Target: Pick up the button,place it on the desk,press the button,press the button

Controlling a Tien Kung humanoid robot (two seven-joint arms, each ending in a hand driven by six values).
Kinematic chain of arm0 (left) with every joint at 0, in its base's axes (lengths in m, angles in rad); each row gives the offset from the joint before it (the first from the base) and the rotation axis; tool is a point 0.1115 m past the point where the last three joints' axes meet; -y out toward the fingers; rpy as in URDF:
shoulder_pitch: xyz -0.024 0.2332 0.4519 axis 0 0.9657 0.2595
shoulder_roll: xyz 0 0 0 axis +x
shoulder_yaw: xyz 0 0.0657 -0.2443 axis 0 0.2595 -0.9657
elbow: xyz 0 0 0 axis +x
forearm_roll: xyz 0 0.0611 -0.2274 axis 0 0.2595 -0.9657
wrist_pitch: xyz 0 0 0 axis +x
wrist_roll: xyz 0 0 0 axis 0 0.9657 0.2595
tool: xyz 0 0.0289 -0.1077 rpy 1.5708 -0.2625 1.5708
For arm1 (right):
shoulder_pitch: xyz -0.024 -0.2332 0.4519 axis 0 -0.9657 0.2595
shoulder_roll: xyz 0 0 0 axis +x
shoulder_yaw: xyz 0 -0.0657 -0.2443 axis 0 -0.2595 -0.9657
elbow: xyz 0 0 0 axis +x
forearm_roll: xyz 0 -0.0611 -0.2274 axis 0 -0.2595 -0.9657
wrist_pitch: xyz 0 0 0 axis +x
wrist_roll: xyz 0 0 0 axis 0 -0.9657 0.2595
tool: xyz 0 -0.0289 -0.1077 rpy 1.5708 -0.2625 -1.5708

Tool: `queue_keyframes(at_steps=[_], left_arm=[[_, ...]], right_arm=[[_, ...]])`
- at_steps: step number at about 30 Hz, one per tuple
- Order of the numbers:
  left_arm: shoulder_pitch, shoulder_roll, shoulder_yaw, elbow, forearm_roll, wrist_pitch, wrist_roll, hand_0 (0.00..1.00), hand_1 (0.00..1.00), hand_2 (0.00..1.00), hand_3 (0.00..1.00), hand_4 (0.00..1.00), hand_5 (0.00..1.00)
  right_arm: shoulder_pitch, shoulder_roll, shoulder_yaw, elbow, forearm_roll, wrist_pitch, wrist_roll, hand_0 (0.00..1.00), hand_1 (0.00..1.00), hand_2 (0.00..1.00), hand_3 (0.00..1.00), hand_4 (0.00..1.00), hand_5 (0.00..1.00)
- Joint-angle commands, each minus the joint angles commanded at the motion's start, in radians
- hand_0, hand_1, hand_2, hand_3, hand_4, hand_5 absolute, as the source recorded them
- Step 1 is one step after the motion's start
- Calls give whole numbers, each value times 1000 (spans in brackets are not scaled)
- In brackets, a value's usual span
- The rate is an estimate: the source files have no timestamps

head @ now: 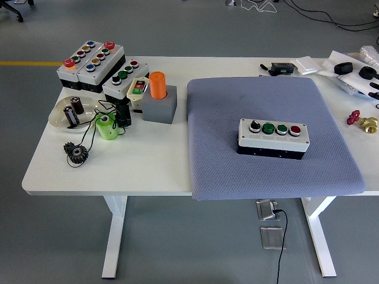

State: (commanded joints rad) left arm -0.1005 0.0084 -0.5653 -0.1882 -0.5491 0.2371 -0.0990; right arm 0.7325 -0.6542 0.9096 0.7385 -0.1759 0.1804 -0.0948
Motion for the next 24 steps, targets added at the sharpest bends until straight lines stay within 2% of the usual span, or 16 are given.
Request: queue_keyframes(at_steps=[11,17,24], left_arm=[[0,-6,49,5,-33,-8,-1,711,782,812,674,429,972],[6,-3,78,8,-38,-18,1,711,782,815,676,429,971],[15,-4,61,8,0,-20,4,711,781,815,679,427,969]], right_arm=[[1,-2,-26,1,6,-1,22,887,827,850,813,600,839],[-10,-7,-19,-1,1,10,6,882,827,851,813,598,837],[-15,-11,-17,3,-1,10,11,882,828,851,813,598,834]])
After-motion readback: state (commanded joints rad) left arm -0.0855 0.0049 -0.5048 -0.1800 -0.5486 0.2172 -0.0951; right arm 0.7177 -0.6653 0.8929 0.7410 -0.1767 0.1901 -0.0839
